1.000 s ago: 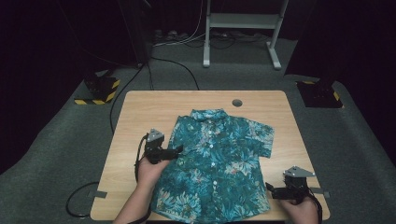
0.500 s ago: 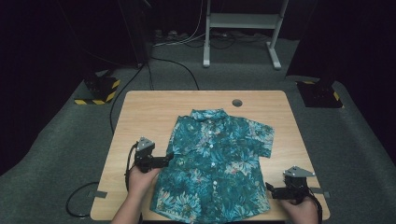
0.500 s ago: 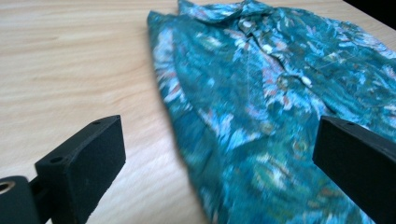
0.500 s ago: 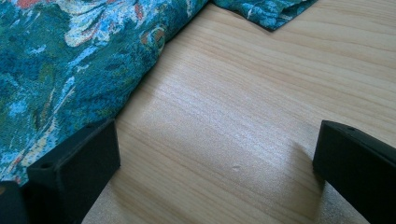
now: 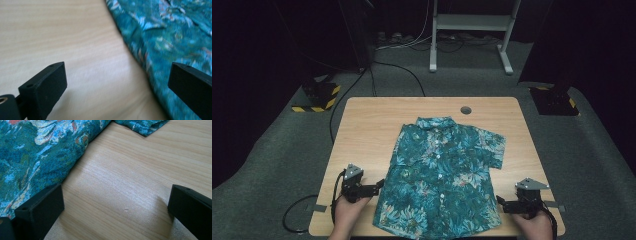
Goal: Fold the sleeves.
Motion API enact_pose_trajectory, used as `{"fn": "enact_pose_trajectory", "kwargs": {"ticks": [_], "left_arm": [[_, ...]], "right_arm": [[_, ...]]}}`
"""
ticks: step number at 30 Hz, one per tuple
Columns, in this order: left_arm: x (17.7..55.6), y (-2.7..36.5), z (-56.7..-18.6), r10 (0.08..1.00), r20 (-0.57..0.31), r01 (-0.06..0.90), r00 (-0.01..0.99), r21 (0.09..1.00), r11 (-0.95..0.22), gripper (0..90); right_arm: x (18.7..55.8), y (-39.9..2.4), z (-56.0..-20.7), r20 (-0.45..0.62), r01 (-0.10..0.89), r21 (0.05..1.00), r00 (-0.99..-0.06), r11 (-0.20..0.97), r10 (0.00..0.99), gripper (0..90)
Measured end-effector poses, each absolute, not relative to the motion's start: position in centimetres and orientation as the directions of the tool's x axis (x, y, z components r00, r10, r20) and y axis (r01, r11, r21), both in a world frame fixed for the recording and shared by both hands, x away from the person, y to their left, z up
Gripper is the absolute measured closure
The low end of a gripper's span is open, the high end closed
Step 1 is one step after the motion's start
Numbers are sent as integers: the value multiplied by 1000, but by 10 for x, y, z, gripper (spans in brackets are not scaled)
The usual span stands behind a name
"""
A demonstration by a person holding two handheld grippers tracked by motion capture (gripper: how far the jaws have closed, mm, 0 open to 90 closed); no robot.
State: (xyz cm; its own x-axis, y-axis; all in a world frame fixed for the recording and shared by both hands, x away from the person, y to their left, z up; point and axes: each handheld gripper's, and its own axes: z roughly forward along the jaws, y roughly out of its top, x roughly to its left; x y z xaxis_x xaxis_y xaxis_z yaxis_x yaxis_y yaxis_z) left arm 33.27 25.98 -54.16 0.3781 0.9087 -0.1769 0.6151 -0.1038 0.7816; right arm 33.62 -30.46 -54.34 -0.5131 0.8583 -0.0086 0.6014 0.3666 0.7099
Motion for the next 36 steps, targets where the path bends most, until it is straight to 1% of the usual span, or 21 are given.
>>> {"fn": "enact_pose_trajectory", "kwargs": {"ticks": [6, 7, 8, 12, 16, 22, 25, 36], "left_arm": [[319, 264, -543, 920, -125, 615, 372, 776, -143, 26], [318, 263, -544, 919, -115, 614, 376, 775, -154, 25], [318, 261, -544, 919, -87, 608, 385, 773, -182, 25], [319, 257, -545, 918, -58, 613, 391, 761, -213, 28], [322, 255, -546, 917, -45, 636, 396, 734, -239, 30], [323, 253, -546, 912, -29, 637, 409, 725, -263, 22], [323, 250, -547, 909, 4, 634, 416, 715, -293, 12], [323, 250, -547, 908, -1, 634, 419, 716, -292, 7]], "right_arm": [[336, -305, -543, -9, 601, 710, -513, 367, 858, 0], [336, -305, -543, -9, 601, 710, -513, 366, 858, 0], [336, -305, -543, -9, 601, 710, -513, 367, 858, 0], [336, -305, -543, -8, 602, 710, -513, 366, 858, 0], [336, -305, -544, -6, 601, 710, -515, 367, 857, 0], [336, -305, -543, -6, 601, 710, -516, 367, 857, 0], [336, -304, -543, -3, 606, 709, -508, 360, 861, 0], [340, -306, -541, -1, 623, 694, -500, 361, 866, 1]]}}
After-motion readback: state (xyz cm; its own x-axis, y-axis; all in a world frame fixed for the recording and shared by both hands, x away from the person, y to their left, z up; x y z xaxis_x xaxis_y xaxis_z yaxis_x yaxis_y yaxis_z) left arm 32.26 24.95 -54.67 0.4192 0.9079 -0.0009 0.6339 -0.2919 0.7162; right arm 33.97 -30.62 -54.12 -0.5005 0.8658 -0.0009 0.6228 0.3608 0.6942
